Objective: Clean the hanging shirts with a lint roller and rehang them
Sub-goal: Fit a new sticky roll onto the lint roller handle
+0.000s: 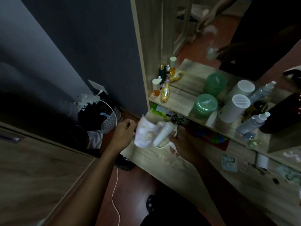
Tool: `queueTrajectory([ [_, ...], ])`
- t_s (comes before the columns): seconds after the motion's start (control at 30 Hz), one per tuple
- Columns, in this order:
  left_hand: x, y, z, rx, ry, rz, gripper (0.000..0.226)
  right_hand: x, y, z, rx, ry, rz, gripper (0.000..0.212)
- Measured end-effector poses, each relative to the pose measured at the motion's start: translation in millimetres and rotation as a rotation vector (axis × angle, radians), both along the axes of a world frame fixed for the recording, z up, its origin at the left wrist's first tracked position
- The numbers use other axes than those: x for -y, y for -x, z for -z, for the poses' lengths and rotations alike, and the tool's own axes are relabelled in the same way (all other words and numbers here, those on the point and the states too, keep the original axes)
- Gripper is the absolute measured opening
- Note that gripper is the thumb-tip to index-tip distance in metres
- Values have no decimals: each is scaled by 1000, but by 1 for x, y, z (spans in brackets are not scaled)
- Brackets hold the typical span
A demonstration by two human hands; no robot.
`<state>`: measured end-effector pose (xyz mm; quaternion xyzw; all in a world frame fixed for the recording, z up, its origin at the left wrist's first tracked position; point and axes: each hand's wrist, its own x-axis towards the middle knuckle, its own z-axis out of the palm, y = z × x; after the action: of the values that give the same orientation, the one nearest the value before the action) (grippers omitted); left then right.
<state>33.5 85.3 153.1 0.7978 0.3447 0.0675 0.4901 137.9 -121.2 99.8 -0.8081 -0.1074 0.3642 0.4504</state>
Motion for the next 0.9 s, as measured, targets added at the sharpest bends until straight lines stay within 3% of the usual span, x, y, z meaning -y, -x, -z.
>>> queueTrajectory([
  [0.2,14,-12,58,-129,191,-86,28,7,-15,79,-196,128,124,14],
  [0.3,15,-16,71,-173,234,-137,28,12,-19,103,-115,244,-15,33],
  [0.5,14,-20,83,-189,220,-171,32,10,-34,123,-34,286,-57,27],
  [0.7,19,-17,93,-190,237,-208,30,14,-46,139,-71,404,-125,21],
  [0.9,26,-19,95,-182,217,-227,34,5,-54,147,208,356,-58,38],
])
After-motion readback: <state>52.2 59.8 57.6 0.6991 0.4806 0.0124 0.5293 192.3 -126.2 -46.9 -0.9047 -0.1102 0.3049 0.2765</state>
